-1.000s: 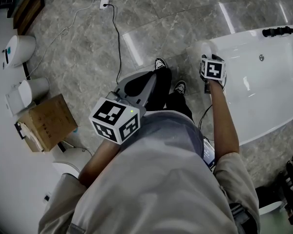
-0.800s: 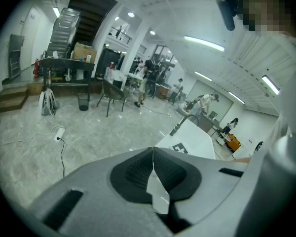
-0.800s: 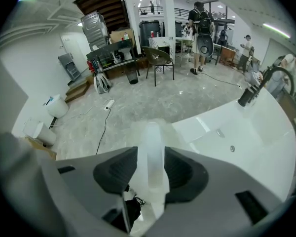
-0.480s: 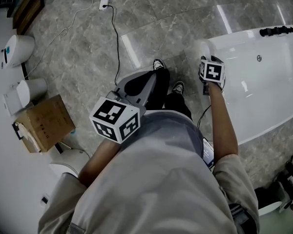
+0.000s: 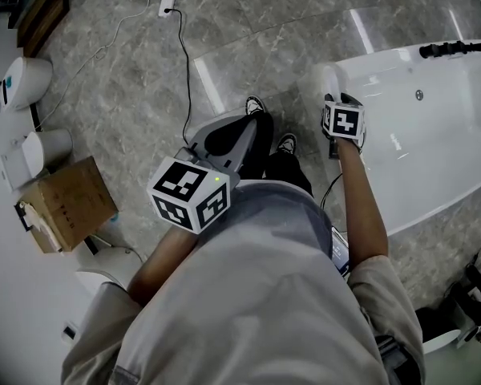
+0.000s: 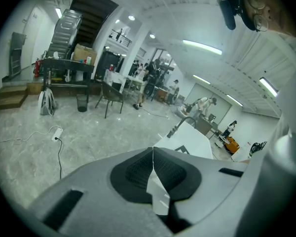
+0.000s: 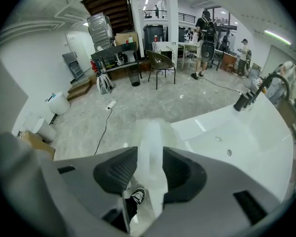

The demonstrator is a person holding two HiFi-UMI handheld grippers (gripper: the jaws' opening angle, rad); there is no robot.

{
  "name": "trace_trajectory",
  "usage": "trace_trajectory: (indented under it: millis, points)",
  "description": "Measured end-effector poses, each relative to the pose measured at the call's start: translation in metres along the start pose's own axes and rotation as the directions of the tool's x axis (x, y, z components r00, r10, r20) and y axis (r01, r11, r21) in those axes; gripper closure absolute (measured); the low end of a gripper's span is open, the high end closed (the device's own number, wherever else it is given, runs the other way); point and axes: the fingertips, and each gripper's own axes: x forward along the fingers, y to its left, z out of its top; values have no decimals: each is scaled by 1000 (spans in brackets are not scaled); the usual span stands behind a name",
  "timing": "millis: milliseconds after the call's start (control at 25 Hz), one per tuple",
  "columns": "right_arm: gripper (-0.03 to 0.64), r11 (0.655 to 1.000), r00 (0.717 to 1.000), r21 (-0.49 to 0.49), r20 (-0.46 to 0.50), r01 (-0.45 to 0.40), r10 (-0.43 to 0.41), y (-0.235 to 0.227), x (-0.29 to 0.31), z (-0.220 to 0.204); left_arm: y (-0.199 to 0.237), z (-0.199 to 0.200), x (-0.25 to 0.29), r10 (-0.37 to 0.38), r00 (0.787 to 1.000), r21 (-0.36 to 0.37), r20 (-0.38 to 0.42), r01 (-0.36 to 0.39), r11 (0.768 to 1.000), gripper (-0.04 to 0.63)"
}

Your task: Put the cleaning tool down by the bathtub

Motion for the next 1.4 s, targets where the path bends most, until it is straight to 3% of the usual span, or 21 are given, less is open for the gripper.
trace_trajectory:
  millis: [680,880,1400]
  points:
    - [502,995,994,82,92,-60,52,-6,-45,-6,-29,-1,6,-34,999,8,31,34,999,586]
    - [515,993,989,72,122,-94,85,-3,-60,-5,-36,-2,6,-18,999,63,30,16,998,586]
    - [528,987,976,82,178,-138,122,-3,-102,-10,-45,-5,7,-38,998,41,50,36,999,586]
